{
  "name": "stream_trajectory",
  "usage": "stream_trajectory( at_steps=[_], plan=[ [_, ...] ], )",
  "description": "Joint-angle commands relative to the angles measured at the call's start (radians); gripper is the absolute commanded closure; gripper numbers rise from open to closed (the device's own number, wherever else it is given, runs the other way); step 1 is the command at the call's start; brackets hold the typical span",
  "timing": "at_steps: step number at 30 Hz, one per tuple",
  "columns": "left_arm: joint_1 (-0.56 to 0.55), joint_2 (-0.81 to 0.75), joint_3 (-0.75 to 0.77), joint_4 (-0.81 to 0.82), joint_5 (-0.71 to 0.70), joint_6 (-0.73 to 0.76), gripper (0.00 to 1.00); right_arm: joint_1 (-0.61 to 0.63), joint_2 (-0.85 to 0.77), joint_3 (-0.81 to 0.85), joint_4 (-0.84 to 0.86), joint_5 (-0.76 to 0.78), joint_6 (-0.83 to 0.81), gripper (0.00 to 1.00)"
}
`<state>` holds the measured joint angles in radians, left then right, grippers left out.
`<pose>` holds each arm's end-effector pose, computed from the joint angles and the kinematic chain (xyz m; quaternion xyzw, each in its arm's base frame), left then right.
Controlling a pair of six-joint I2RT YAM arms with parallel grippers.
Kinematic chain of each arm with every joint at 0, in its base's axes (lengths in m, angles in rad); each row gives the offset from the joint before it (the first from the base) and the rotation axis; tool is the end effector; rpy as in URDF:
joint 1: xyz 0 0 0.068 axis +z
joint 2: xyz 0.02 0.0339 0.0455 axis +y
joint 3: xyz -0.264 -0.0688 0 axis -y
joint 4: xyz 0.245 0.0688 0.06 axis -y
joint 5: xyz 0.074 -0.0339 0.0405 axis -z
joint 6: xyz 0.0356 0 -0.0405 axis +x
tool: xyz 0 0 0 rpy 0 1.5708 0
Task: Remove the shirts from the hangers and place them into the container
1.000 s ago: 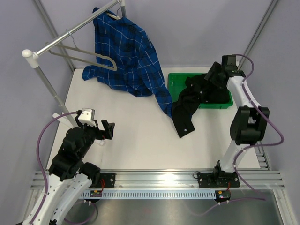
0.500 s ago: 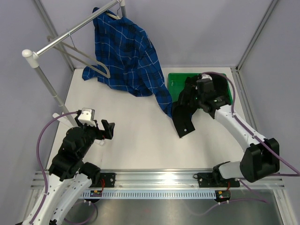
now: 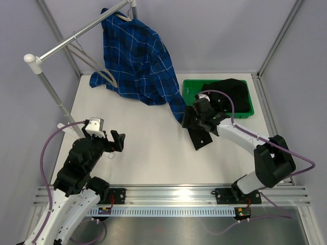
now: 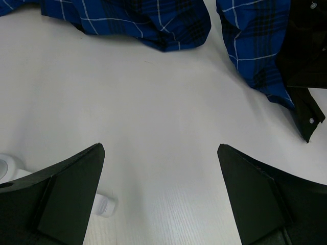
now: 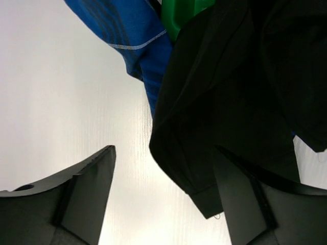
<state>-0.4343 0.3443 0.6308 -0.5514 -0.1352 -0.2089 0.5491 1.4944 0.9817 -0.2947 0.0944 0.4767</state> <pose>0.0882 -0.0356 0.3008 0.0483 0.7921 -0.1407 0.5920 0.2734 0.1633 0.2298 -0.0160 0.9270 0.1444 0.3457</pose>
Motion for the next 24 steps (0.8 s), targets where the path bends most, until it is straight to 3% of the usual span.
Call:
stream_trajectory(
  at_steps=[1,4,11,18,21,24],
  plan=[
    [0.003,0.01,-0.005,0.039,-0.01,-0.006,0.01,0.008,0.047,0.017,0.075,0.048,0.014,0.19],
    [0.003,0.013,-0.003,0.039,-0.009,-0.006,0.01,0.009,0.072,0.032,0.081,0.06,0.014,0.25],
    [0.003,0.015,-0.005,0.041,-0.003,-0.006,0.01,0.009,0.106,0.057,0.048,0.152,0.003,0.51],
    [0.003,0.018,-0.005,0.044,0.003,-0.006,0.01,0.005,0.038,0.08,-0.015,0.248,-0.047,0.9],
    [0.003,0.018,-0.003,0.042,0.005,-0.006,0.01,-0.006,0.014,0.123,-0.072,0.289,-0.075,0.99],
    [0.003,0.016,-0.005,0.044,0.008,-0.006,0.01,-0.024,-0.006,0.166,-0.096,0.292,-0.099,1.0]
  ],
)
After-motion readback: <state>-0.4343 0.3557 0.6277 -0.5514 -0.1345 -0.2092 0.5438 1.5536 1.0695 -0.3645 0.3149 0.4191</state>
